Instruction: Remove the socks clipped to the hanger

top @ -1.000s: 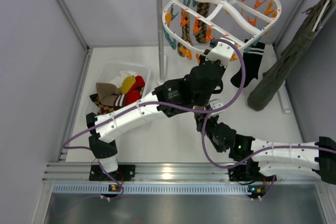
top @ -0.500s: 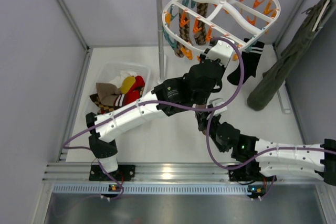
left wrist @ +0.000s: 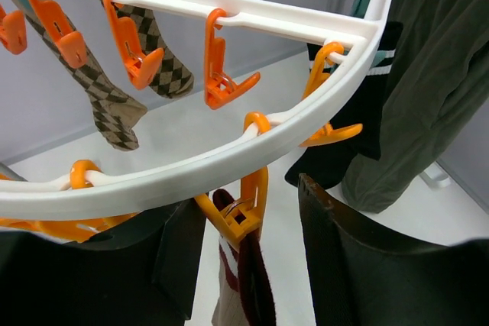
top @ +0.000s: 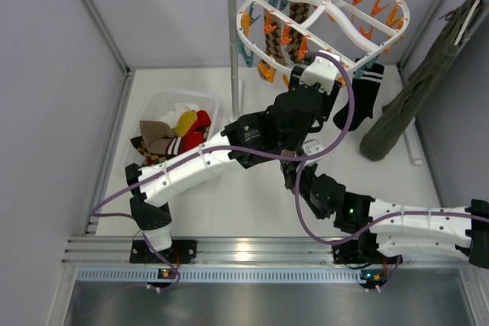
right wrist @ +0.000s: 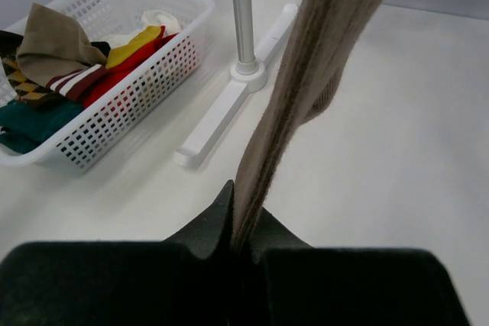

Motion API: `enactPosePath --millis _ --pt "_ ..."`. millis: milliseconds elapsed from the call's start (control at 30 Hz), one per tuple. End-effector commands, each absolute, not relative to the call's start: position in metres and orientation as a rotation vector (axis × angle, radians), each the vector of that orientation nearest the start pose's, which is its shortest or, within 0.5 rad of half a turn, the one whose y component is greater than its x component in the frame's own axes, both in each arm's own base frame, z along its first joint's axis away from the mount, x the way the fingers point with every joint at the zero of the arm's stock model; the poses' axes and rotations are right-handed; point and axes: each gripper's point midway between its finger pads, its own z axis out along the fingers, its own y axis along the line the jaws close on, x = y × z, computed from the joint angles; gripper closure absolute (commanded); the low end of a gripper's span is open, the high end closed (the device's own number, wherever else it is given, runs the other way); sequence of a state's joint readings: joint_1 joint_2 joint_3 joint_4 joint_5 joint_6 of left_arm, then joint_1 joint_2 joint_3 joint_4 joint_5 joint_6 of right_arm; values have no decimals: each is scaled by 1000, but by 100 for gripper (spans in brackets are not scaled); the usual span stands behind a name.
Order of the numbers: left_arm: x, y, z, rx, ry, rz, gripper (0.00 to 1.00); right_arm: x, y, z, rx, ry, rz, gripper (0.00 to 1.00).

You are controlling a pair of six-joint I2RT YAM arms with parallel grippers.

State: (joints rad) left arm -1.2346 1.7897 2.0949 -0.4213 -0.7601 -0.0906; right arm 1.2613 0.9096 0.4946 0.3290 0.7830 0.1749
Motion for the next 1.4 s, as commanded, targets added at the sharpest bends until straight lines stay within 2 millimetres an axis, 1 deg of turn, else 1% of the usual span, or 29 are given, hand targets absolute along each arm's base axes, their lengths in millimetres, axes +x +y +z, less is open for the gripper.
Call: enactPosePath --millis 0,233,367,400,433,533,667,733,767,800,833,900,933,1067,1100,1167,1200,1233,1267,1300,1367 --pt "279 -418 471 279 1556 -410 45 199 269 237 -321 1607 503 100" --pt "283 -409 478 237 1540 -372 47 200 272 226 -334 1632 481 100" --pt "284 -411 480 248 1529 -369 60 200 274 226 -332 1631 492 100" --pt "284 -413 479 253 1529 -365 70 200 274 226 -332 1631 492 100" --pt "284 -413 479 253 1529 -367 76 200 274 226 -332 1633 492 100" --pt "284 -414 477 257 1532 -367 89 199 272 227 -326 1630 495 100" --pt "284 -415 475 261 1536 -372 100 197 269 224 -324 1631 500 100" --pt "284 -417 473 264 1538 -371 100 198 266 223 -318 1632 496 100" --pt "284 -417 474 266 1537 -376 97 197 266 222 -321 1633 495 100" --pt "284 -419 472 274 1539 -378 88 197 264 221 -316 1633 490 100" --pt "283 -419 471 278 1540 -379 66 197 263 222 -312 1632 493 100" --pt "283 -422 468 286 1543 -383 53 197 262 223 -312 1630 488 100" --pt "284 -422 467 287 1545 -383 44 197 262 225 -311 1627 484 100" --pt "285 -421 463 270 1555 -359 33 201 263 229 -318 1621 447 100" --pt "287 -416 463 245 1556 -334 32 203 261 229 -312 1622 427 100" --pt "286 -412 463 229 1557 -311 31 206 262 230 -307 1625 397 100" --pt "286 -408 464 222 1556 -289 31 208 259 230 -293 1630 368 100" --pt "288 -402 465 196 1557 -254 31 210 259 227 -291 1637 345 100" --pt "287 -399 464 189 1558 -233 30 210 259 229 -282 1638 336 100" --pt "286 -396 466 179 1556 -216 28 212 257 229 -271 1640 309 100" --pt "284 -389 468 149 1558 -190 27 213 258 231 -257 1639 303 100"
